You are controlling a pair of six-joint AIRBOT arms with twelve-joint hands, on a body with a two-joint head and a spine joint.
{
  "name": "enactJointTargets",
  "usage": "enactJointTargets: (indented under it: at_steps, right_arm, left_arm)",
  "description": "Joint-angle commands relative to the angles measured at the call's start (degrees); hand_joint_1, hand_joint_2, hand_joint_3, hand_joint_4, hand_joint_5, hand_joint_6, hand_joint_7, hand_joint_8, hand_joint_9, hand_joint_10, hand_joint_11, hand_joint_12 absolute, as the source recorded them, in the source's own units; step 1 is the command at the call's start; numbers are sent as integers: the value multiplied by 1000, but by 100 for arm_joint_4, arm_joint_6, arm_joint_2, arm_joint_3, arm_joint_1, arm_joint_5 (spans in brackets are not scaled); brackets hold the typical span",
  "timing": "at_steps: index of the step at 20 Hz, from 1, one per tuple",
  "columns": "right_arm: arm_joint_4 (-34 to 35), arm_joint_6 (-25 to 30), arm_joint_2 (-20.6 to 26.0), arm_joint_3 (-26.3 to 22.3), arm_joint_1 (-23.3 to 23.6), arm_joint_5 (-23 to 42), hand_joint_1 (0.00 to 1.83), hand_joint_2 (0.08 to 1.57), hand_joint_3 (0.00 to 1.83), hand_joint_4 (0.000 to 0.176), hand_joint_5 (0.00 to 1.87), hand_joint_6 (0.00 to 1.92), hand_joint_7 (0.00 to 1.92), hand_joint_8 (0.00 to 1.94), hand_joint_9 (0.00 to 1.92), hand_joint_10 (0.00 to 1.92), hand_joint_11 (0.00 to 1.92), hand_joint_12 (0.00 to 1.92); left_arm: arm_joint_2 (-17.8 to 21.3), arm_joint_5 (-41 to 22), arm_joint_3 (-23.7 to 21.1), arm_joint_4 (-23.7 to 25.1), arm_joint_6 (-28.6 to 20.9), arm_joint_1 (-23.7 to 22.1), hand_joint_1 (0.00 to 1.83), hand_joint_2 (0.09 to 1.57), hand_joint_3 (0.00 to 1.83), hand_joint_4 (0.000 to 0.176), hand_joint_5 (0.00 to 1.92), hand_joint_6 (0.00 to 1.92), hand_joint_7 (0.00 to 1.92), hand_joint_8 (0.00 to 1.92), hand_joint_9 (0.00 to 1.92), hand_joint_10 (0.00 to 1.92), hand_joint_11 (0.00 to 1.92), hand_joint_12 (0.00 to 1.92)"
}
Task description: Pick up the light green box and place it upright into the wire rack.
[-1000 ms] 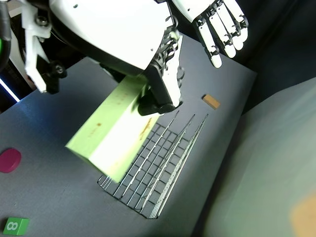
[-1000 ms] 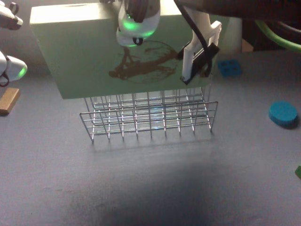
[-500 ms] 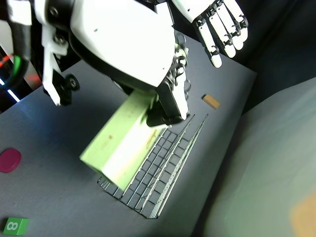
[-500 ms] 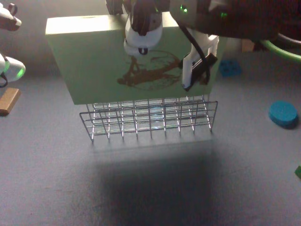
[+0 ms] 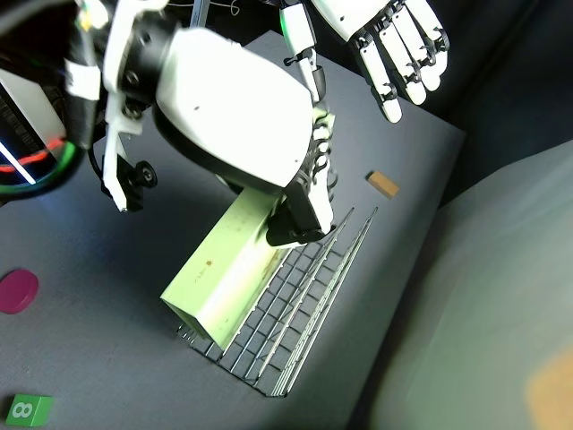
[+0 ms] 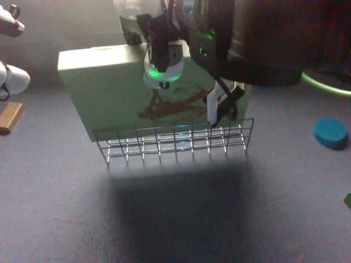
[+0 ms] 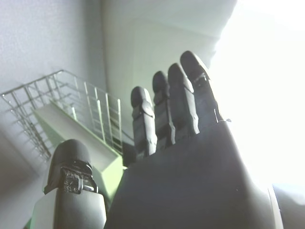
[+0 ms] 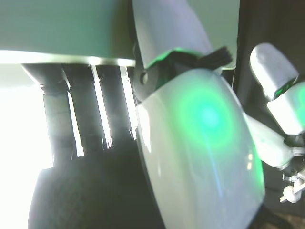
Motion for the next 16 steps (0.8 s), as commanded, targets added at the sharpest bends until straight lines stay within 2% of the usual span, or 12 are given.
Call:
enactJointTargets:
  at_steps: [1,3,4,5,12,16]
  right_arm:
    - [-481,-9,-19,22,23,166,1214,1151,0,0,860,1065,976,1134,842,1115,712,1494]
    - [-495,-8,-46,47,-82,143,1216,1151,0,0,857,1061,977,1138,842,1114,712,1494]
    - [-523,-7,-68,74,-127,143,1331,1161,2,0,821,1047,949,1072,810,1402,704,1502]
    - [-548,-7,-86,101,-163,134,1354,1163,2,0,813,1045,943,1059,801,1463,701,1505]
    - [-552,154,-127,187,-402,85,1359,1168,0,0,807,1054,936,1065,788,1493,695,1522]
    - [-552,246,-136,262,-478,107,1359,1166,0,0,811,1052,929,1071,800,1479,694,1525]
  left_arm:
    - [34,-155,14,397,48,-55,159,1249,0,73,356,9,270,4,176,2,0,643]
    - [35,-136,5,397,53,-52,159,1249,0,74,347,4,264,0,180,3,0,648]
    - [35,-134,0,397,53,-52,148,1252,1,74,339,1,261,0,180,3,0,654]
    - [35,-134,-3,397,53,-53,157,1249,0,74,330,0,255,0,181,2,0,658]
    - [35,-112,-16,396,52,-58,149,1251,0,73,363,8,281,5,184,1,0,668]
    - [35,-105,-13,396,52,-69,146,1251,0,75,316,0,258,0,184,1,0,673]
